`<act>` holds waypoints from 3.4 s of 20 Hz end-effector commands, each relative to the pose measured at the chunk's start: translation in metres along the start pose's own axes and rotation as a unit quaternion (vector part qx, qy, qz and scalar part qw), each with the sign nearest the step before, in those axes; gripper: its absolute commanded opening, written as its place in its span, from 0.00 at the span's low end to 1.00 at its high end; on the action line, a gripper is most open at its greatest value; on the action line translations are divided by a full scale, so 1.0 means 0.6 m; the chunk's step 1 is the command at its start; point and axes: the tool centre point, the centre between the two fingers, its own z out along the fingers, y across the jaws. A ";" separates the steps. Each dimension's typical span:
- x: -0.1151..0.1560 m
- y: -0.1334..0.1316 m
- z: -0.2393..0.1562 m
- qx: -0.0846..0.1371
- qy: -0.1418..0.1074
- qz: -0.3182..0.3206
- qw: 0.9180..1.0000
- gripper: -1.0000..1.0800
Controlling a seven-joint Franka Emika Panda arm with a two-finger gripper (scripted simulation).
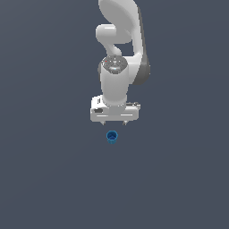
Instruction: Pick up the object and move it to a goal position.
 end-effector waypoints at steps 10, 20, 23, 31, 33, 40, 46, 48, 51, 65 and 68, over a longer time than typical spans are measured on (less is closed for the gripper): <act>0.021 0.007 -0.026 -0.014 0.023 0.000 1.000 0.96; 0.021 0.008 -0.012 -0.011 0.021 0.022 0.999 0.96; 0.022 0.009 0.002 -0.008 0.018 0.043 0.999 0.96; 0.021 0.013 0.059 0.000 0.007 0.135 0.991 0.96; 0.020 0.015 0.074 0.001 0.004 0.158 0.987 0.96; 0.018 0.019 0.108 0.002 -0.003 0.212 0.977 0.96; 0.017 0.020 0.118 0.003 -0.004 0.226 0.974 0.96; 0.017 0.020 0.117 0.003 -0.004 0.224 0.975 0.96; 0.017 0.020 0.127 0.003 -0.004 0.224 0.975 0.96; 0.016 0.019 0.201 0.003 -0.004 0.226 0.974 0.00; 0.016 0.019 0.201 0.003 -0.004 0.226 0.974 0.00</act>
